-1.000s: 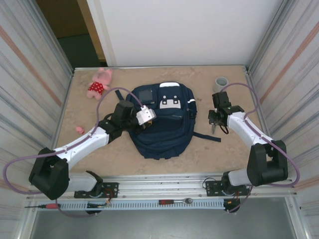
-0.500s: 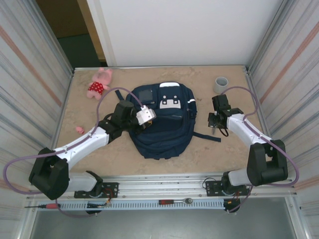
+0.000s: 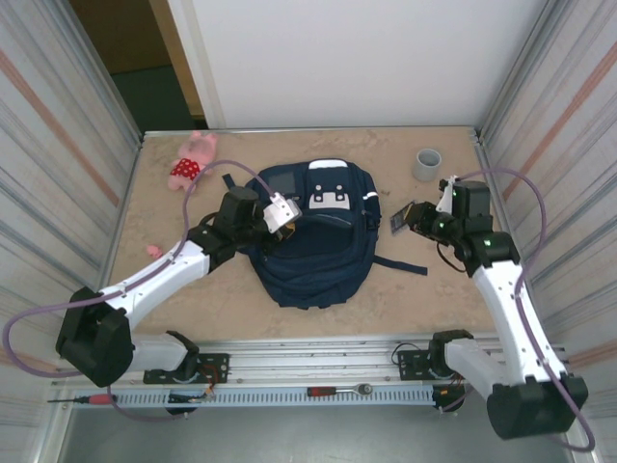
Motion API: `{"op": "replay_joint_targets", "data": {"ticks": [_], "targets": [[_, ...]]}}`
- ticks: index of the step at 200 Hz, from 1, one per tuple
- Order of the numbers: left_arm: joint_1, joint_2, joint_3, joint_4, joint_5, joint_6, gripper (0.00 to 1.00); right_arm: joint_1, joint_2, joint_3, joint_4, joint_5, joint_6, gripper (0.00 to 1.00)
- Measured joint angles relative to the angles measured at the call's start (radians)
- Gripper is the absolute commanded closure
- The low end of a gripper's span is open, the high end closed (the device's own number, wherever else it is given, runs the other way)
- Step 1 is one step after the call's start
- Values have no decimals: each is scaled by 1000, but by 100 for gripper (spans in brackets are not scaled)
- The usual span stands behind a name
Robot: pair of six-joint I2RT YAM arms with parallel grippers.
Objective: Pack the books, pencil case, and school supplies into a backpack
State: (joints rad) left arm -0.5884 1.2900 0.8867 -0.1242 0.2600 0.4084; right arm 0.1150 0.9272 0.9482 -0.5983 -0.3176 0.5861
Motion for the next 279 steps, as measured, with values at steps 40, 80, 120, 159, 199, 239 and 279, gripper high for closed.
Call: {"op": "replay_joint_targets", "data": {"ticks": [40,80,120,159,199,239,279], "targets": [[0,0,40,-16,0,-56,98,156,-58,-58,85,-140,224,88],[-2,0,60,-26,3,-120,98,386,-36,-165,227,-120,449,86],[-25,7,79,-30,4,-163,98,563,8,-256,416,16,648,85],[-45,10,93,-34,5,-206,98,632,149,-267,614,127,759,86],[-47,10,93,-34,8,-224,98,648,280,-267,759,195,829,85],[-47,10,93,-34,22,-231,98,653,352,-267,838,274,888,81],[-47,10,93,-34,34,-235,98,658,396,-266,868,331,926,74]]}}
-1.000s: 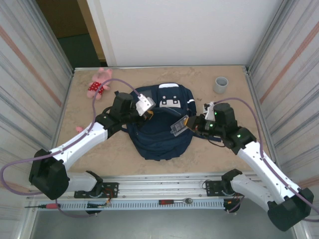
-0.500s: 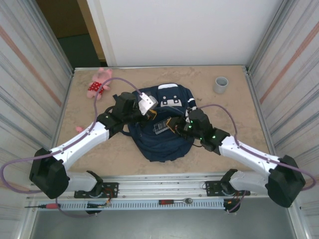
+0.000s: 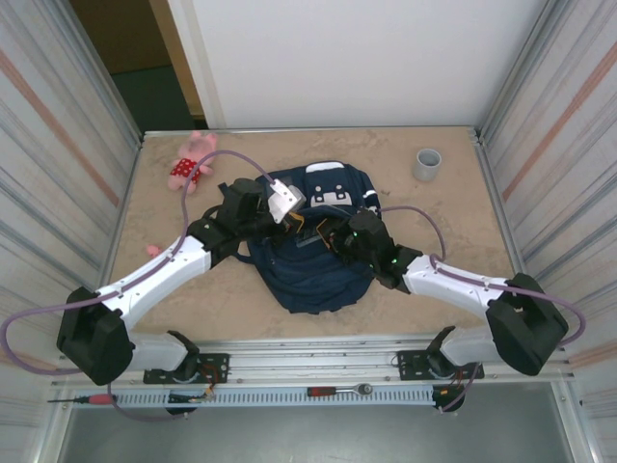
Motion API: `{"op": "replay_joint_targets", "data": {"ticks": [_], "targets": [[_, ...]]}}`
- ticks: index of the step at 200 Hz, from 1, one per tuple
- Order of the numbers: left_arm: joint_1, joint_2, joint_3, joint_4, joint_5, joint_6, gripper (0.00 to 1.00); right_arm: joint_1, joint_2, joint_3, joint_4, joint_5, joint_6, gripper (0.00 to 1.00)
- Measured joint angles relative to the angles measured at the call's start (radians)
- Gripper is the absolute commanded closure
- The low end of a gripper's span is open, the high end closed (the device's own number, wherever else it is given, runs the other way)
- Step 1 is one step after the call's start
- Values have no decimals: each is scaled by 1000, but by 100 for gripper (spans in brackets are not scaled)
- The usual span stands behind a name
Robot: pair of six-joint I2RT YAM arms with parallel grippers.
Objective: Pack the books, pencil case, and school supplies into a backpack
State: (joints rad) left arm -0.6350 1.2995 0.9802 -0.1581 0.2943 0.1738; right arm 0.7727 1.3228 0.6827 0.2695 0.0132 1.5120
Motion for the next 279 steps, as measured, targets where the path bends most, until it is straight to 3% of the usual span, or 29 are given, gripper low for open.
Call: {"op": "replay_joint_targets", "data": {"ticks": [79,111,133,170,192,233,259,279], "targets": [[-2,0,0,1,0,-6,98,-8,-21,13,-103,23,-5,43],[-15,0,0,4,9,-6,98,-45,-98,23,-226,-13,-57,37],[-25,0,0,6,21,-6,98,-71,-149,23,-300,-53,-94,39],[-28,0,0,16,38,-6,98,-113,-215,22,-387,-108,-146,68],[-28,0,0,21,39,-6,98,-126,-217,22,-404,-116,-159,76],[-27,0,0,20,66,-6,98,-127,-203,22,-404,-116,-164,75],[-26,0,0,20,86,4,98,-134,-174,30,-406,-122,-191,60],[-26,0,0,20,82,6,99,-134,-170,51,-421,-129,-215,67]]}}
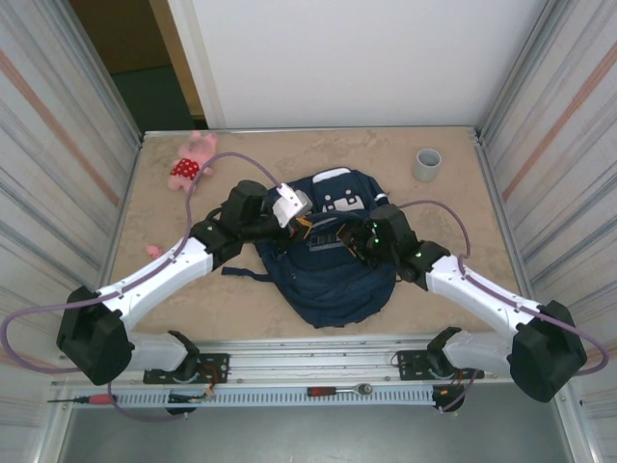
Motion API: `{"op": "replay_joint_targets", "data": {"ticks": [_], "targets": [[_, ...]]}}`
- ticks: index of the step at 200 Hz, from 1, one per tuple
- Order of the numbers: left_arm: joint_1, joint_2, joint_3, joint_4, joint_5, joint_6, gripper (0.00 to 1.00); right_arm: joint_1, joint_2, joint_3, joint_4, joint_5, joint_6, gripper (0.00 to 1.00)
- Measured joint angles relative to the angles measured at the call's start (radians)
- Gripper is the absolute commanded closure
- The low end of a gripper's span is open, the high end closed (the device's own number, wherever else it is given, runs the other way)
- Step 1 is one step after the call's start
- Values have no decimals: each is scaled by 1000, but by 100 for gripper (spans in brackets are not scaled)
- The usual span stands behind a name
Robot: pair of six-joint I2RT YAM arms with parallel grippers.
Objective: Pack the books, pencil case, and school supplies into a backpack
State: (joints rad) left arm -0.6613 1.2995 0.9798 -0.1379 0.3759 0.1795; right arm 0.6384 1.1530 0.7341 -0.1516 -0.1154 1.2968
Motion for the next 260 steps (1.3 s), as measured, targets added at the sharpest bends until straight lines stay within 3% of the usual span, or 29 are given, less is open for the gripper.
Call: {"op": "replay_joint_targets", "data": {"ticks": [14,39,102,118,160,176,213,260], "targets": [[0,0,0,0,-14,3,99,-10,-2,11,-14,-15,-21,74],[0,4,0,0,-29,11,99,-39,-23,14,-42,-55,-71,74],[0,13,-5,11,-29,34,98,-78,-175,51,-145,-119,-339,66],[1,19,-7,12,-28,46,98,-83,-237,73,-148,-130,-439,59],[1,26,-14,16,16,76,93,-89,-269,181,-193,-181,-805,29],[3,27,-21,16,44,90,90,-89,-257,211,-219,-196,-988,24],[7,41,-25,29,122,122,82,-89,-177,245,-275,-206,-1402,22],[22,70,-27,68,185,119,85,-89,-11,283,-304,-257,-1740,25]]}}
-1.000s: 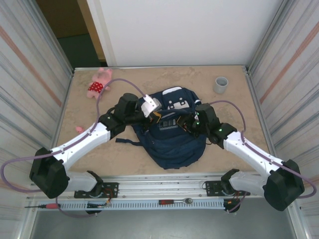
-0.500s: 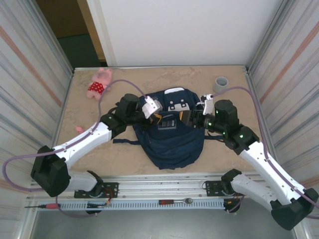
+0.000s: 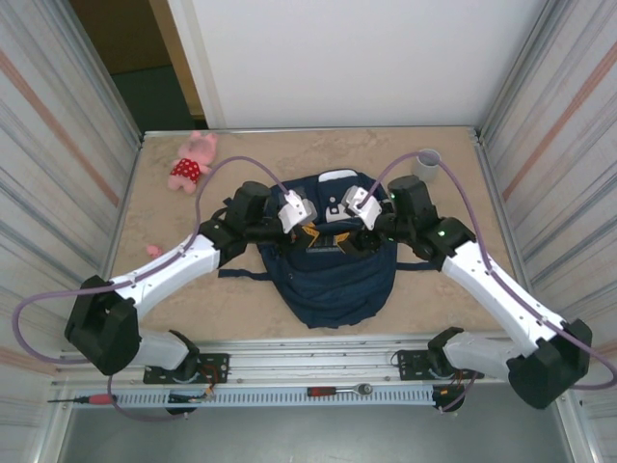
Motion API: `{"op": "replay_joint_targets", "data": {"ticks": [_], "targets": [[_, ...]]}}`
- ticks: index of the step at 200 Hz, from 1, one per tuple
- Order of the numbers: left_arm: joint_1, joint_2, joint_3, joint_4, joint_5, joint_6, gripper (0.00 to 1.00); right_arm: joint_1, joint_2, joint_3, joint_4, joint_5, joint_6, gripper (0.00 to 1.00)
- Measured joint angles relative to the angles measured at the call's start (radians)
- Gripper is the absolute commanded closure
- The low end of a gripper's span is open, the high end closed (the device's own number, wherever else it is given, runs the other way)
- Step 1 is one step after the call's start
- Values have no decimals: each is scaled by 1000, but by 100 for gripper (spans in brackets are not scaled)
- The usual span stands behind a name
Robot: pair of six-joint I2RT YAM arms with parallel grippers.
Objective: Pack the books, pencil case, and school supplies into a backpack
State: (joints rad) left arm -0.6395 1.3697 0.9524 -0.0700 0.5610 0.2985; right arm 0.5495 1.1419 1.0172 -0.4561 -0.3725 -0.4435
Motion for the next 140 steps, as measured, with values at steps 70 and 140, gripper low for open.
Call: {"op": "replay_joint_targets", "data": {"ticks": [70,140], "targets": [[34,5,-50,69,53,-30,67,-48,113,0,64,-49,-154,99],[233,-11,-217,222,205,-246,28,-196,148,13,34,-303,-187,100]]}}
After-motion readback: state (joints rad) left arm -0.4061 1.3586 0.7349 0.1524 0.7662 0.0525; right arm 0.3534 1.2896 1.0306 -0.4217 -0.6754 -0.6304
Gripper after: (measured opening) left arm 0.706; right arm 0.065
